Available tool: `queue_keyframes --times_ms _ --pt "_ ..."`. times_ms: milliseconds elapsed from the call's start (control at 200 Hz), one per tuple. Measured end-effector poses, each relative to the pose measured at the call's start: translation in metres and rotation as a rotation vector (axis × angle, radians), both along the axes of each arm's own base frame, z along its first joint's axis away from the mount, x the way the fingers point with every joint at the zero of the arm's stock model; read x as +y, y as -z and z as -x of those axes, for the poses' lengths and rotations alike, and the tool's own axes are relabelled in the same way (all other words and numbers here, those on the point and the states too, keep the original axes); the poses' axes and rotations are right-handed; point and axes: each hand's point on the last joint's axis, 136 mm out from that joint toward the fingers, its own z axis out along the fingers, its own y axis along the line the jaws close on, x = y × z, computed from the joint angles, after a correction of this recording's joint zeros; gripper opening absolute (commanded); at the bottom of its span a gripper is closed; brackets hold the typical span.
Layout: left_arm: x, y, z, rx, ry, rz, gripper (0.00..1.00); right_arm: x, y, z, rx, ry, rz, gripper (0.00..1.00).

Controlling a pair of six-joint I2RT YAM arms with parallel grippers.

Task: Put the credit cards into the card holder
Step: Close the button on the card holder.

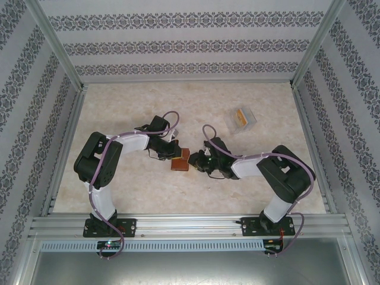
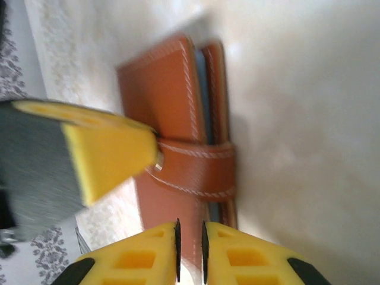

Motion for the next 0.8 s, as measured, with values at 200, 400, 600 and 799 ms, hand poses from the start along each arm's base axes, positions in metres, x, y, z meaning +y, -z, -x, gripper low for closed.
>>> queue_keyframes --times_ms 200,400,600,799 --pt "0.0 0.0 0.0 -0.004 0.0 0.002 0.0 0.004 -0.048 -0.031 -0.121 -0.017 0.031 0.13" --pt "0.0 0.0 0.0 -0.007 -0.007 0.005 0.0 0.014 -0.049 -0.04 -0.143 -0.062 0.119 0.03" --pt "0.0 -0.001 0.001 -0.011 -0.017 0.012 0.0 0.011 0.001 -0.025 -0.018 -0.108 0.2 0.01" --pt "0.001 -0.001 0.002 -0.013 -0.022 0.014 0.0 0.015 0.013 -0.023 0.014 -0.144 0.213 0.01"
